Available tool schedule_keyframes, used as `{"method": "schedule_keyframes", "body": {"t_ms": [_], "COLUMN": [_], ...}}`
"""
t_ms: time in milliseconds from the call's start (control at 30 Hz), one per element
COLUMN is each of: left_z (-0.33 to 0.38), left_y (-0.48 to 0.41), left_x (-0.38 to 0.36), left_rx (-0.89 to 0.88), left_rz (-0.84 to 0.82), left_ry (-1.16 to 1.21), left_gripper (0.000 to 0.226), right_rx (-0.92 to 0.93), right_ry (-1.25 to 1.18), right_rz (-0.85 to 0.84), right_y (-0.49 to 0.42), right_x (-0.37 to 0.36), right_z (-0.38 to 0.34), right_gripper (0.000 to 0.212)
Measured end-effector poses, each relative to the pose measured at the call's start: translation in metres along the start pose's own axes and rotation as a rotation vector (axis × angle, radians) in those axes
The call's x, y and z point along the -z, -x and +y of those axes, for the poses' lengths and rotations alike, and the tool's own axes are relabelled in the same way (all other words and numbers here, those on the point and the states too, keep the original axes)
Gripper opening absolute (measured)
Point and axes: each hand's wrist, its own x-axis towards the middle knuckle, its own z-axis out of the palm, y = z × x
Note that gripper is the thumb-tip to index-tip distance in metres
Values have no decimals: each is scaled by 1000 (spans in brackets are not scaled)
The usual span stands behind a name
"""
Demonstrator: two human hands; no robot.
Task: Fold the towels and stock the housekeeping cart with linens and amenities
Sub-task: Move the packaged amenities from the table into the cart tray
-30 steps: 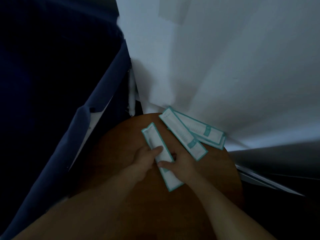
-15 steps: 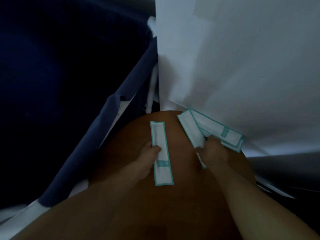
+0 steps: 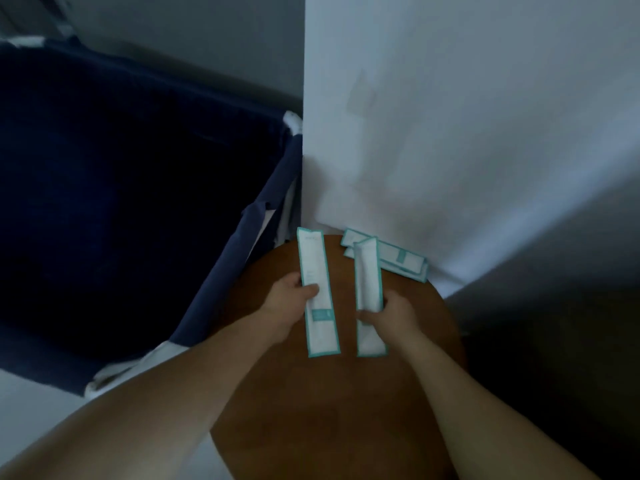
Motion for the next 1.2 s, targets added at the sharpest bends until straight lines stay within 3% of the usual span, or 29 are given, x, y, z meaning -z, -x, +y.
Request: {"method": "schedule_keyframes", "body": {"t_ms": [267,467,533,633,900,1200], "left_z": [77,147,161,171,130,61], "left_y": [122,215,247,297,457,586], "left_x": [-5,-67,-95,-146,-333,-516], "left_rx": [-287,-535,-583,-631,-725,-718], "left_rz": [-147,-210,-263,-360,-635,-804], "left_ry": [-144,-243,-242,-226,-220,-279], "left_gripper": [21,11,5,9,20,5], "right_rx": [73,53,71,77,-8,-159], "right_ry": [-169,-325,-378,-473,-483,-439], "right_rz": [272,549,628,720,958,1118], "right_y": [146,242,276,327,470,598], "right_x": [86,188,221,269,378,469], "right_z": [-45,-45,-32,3,164,339], "right_gripper": [30,30,20,9,19,15]}}
